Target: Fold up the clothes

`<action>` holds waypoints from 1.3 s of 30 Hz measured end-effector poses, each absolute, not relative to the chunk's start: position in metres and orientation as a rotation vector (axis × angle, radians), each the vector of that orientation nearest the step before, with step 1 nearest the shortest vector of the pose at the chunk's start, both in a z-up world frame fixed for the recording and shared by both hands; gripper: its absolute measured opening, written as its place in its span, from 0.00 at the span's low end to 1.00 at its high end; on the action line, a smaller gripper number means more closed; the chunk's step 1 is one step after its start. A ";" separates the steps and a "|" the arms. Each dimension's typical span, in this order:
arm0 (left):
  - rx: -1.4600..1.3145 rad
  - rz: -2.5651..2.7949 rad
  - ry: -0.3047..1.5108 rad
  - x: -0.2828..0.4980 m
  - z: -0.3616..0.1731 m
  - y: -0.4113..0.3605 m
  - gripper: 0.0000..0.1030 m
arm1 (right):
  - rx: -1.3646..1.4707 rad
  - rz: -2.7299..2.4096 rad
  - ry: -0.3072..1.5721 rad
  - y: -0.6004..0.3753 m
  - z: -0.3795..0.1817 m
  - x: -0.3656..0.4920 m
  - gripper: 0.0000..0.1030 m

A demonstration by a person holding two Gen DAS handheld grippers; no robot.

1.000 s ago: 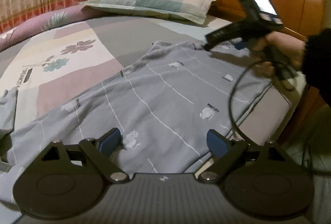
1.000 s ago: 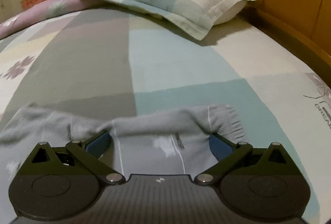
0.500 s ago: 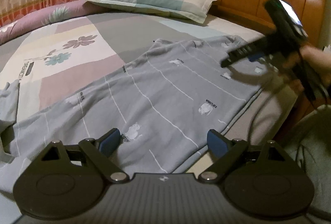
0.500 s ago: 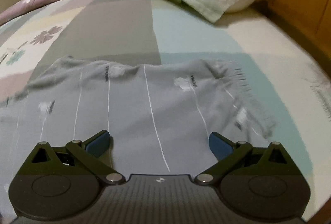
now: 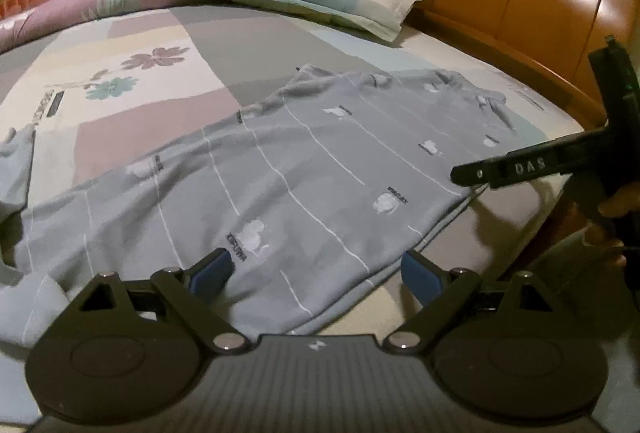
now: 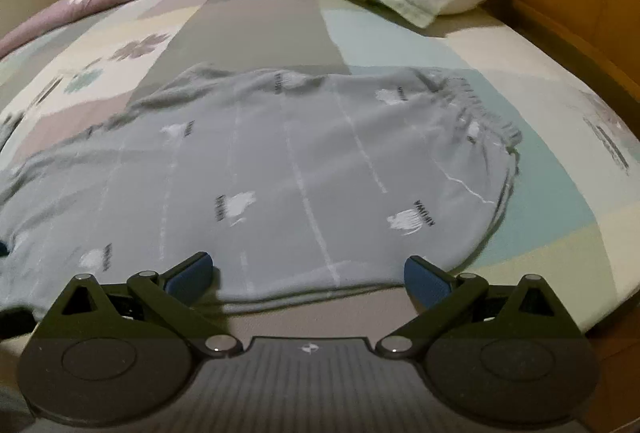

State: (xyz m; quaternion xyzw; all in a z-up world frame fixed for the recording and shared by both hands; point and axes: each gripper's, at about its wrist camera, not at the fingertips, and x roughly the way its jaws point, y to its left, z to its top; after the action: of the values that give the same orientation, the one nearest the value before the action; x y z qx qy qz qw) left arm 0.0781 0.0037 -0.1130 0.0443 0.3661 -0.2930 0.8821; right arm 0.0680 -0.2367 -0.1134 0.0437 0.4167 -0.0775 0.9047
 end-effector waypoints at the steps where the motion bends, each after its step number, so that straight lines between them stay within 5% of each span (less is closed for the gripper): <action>1: 0.090 -0.610 0.765 0.078 -0.114 0.004 0.89 | 0.084 -0.148 0.864 -0.232 -0.112 0.065 1.00; 8: 0.079 -0.554 0.817 0.088 -0.097 0.008 0.91 | 0.078 -0.075 0.842 -0.207 -0.093 0.045 1.00; 18: 0.295 -0.235 0.843 0.151 0.009 0.049 0.91 | 0.089 0.072 0.693 -0.179 -0.042 0.022 1.00; 30: 0.482 -0.034 1.053 0.214 -0.075 0.065 0.91 | 0.106 0.132 0.741 -0.162 -0.045 0.034 1.00; 39: 0.557 0.020 1.034 0.210 -0.085 0.095 0.91 | 0.084 0.124 0.766 -0.152 -0.047 0.048 1.00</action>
State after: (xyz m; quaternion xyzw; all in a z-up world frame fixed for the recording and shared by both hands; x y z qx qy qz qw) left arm 0.2104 0.0950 -0.0846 0.2626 0.4877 0.0093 0.8325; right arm 0.0483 -0.1524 -0.0469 0.0410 0.3731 0.0605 0.9249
